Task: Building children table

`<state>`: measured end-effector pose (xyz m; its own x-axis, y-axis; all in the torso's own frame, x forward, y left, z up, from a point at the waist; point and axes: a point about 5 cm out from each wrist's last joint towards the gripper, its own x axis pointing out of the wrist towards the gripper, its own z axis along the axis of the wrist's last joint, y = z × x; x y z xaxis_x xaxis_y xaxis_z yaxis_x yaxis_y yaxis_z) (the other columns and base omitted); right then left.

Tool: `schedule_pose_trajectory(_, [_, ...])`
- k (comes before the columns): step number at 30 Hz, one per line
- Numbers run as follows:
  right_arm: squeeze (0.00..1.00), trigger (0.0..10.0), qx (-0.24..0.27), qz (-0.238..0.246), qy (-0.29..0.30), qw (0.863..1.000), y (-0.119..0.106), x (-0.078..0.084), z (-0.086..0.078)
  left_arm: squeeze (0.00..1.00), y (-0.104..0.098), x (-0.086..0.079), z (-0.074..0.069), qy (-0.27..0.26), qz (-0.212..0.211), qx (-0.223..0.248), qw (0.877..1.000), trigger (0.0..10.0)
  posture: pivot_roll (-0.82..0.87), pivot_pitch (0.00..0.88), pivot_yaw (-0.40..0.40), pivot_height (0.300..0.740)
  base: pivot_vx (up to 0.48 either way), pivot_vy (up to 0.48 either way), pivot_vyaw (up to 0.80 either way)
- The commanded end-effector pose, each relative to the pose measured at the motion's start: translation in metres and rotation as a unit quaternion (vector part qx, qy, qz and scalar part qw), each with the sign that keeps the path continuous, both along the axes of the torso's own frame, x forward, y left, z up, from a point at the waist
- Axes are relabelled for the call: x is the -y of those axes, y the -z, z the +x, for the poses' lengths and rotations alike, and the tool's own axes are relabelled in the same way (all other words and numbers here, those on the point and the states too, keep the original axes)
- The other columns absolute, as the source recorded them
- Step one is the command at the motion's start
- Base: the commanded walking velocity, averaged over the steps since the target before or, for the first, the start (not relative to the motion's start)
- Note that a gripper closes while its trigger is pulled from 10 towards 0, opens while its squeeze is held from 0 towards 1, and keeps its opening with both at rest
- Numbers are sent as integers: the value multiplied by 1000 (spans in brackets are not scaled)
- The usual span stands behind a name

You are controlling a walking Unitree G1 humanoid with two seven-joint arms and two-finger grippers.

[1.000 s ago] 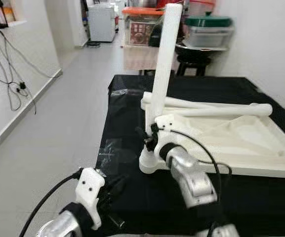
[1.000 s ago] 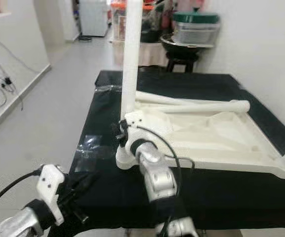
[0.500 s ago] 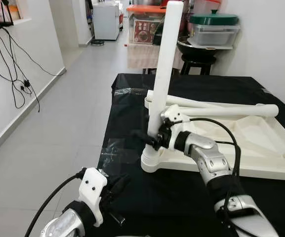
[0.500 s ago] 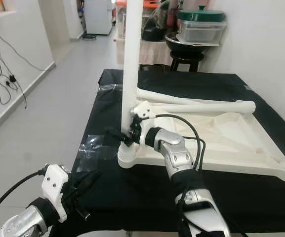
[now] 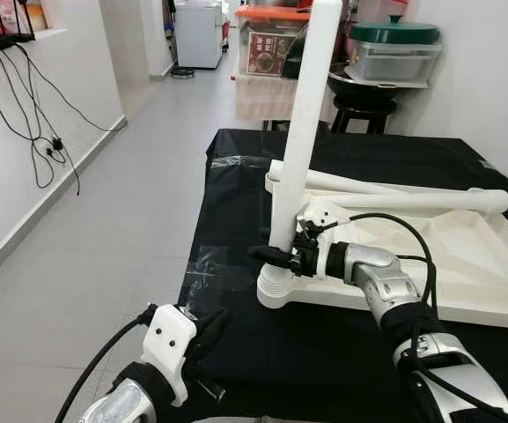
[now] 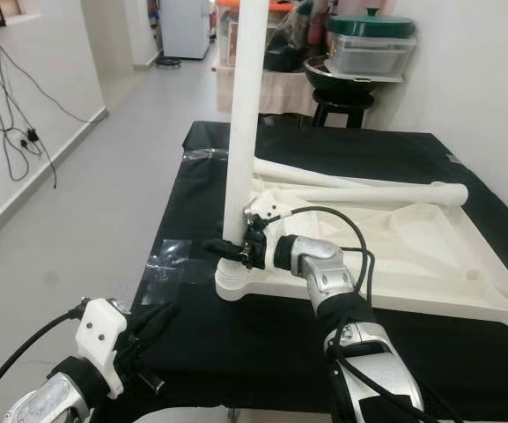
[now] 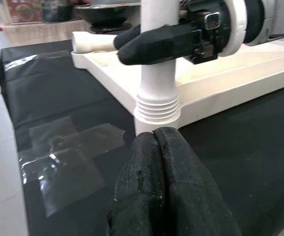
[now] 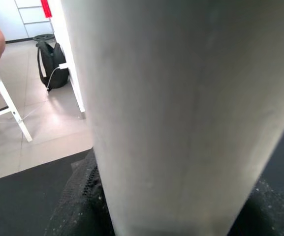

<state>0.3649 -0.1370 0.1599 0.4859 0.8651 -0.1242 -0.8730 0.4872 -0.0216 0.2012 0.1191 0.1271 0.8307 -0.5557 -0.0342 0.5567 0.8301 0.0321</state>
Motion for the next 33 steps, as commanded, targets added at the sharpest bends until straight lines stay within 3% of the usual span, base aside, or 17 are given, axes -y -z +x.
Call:
schedule_pose_trajectory(1, [0,0,10,3,-3,1000,-3,3,0,0,-1,0,-1,-4,0,6,1000,10000,120,0,-58,740,0,0,0])
schedule_pose_trajectory(8, [0,0,28,7,-2,1000,-3,19,-12,0,-2,3,-1,-22,-3,9,1000,10000,80,0,-71,740,0,0,0])
schedule_pose_trajectory(11, [0,0,20,-7,86,996,8,12,-17,0,-2,5,-2,-24,-3,10,1000,10000,67,0,-91,740,0,0,0])
schedule_pose_trajectory(12, [0,0,8,19,257,966,12,5,-14,0,-3,4,-3,-24,-3,12,1000,10000,57,14,-87,740,0,0,0])
schedule_pose_trajectory(14, [0,0,8,19,257,966,12,5,-14,0,-3,4,-3,-24,-3,12,1000,10000,57,14,-87,740,0,0,0])
schedule_pose_trajectory(15, [0,0,-19,37,303,952,25,-22,-33,0,-4,5,-2,-24,-6,11,1000,10000,38,30,-67,740,0,0,0])
schedule_pose_trajectory(16, [0,0,-19,37,303,952,25,-22,-33,0,-4,5,-2,-24,-6,11,1000,10000,38,30,-67,740,0,0,0])
schedule_pose_trajectory(17, [0,0,-31,39,321,946,30,-40,-44,0,-5,5,-2,-22,-8,10,1000,10000,35,27,-48,740,0,0,0])
schedule_pose_trajectory(18, [0,0,-34,43,338,939,31,-45,-47,0,-5,5,-1,-21,-9,10,1000,10000,35,21,-39,740,0,0,0])
schedule_pose_trajectory(21, [0,0,-31,43,330,942,31,-47,-47,0,-5,5,0,-20,-9,9,1000,10000,35,21,-39,740,0,0,0])
schedule_pose_trajectory(23, [0,0,-16,35,333,942,27,-41,-35,0,-5,7,1,-16,-8,9,1000,10000,39,20,-46,740,0,0,0])
schedule_pose_trajectory(24, [0,2824,-11,27,335,942,25,-38,-29,0,-5,7,2,-16,-8,10,1000,10000,40,21,-47,740,0,0,0])
schedule_pose_trajectory(26, [0,2824,-8,22,337,941,24,-37,-25,0,-5,8,3,-16,-8,11,1000,10000,40,21,-47,740,0,0,0])
schedule_pose_trajectory(27, [0,9255,-7,19,339,941,23,-36,-24,0,-5,8,3,-17,-9,11,1000,10000,40,21,-47,740,0,0,0])
schedule_pose_trajectory(28, [0,9255,-7,19,339,941,23,-36,-24,0,-5,8,3,-17,-9,11,1000,10000,40,21,-47,740,0,0,0])
schedule_pose_trajectory(29, [1000,10000,-3,22,324,946,17,-36,-22,0,-5,8,4,-20,-8,12,1000,10000,51,13,-52,740,0,0,0])
schedule_pose_trajectory(33, [1000,10000,18,36,285,958,-4,-31,-10,0,-4,11,6,-20,-10,11,1000,10000,59,0,-64,740,0,0,0])
